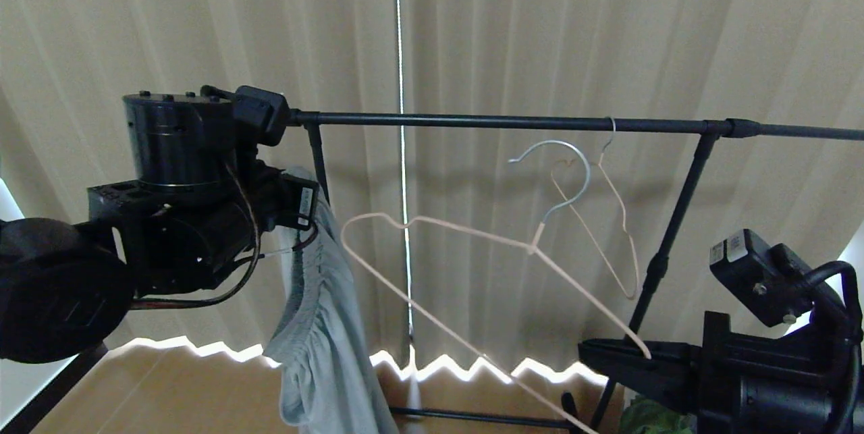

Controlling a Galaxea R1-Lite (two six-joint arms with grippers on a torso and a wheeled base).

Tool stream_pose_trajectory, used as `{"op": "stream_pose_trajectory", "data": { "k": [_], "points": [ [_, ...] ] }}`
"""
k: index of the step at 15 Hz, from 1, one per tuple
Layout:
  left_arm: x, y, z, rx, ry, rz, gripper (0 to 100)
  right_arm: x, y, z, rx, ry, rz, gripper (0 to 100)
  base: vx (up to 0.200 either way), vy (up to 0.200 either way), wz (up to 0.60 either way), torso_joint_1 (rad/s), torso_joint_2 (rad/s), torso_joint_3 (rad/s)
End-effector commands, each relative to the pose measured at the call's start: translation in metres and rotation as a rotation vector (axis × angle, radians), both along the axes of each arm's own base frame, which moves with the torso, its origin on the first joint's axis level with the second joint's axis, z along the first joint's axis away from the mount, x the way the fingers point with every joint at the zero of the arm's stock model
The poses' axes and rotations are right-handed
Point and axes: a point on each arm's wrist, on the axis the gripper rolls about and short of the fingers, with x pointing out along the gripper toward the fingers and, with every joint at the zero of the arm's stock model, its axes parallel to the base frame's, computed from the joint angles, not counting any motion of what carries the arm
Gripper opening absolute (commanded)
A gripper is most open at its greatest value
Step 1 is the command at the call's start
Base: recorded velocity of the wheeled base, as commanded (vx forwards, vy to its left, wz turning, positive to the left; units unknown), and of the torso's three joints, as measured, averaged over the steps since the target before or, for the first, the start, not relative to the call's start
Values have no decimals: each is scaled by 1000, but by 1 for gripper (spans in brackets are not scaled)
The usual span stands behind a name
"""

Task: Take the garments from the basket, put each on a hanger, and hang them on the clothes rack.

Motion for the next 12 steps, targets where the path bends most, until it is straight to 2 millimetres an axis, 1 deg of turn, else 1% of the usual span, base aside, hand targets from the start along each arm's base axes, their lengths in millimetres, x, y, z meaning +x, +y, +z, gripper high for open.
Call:
{"op": "stream_pose_trajectory", "data": {
  "k": [1,4,7,9,12],
  "points": [
    [8,-6,-3,16,28,-3,0,-3,17,0,1,22,57,0,0,0,0,0,0,0],
    [3,-4,6,13,22,-6,0,7,28,-7,-35,47,41,0,0,0,0,0,0,0],
    [-5,0,13,18,28,-7,0,18,38,-9,-62,47,-2,0,0,0,0,0,0,0],
    [-6,1,14,18,28,-5,0,22,41,-13,-86,44,-39,0,0,0,0,0,0,0],
    [-6,4,10,52,42,4,0,25,42,-9,-85,24,-79,0,0,0,0,0,0,0]
  ]
}}
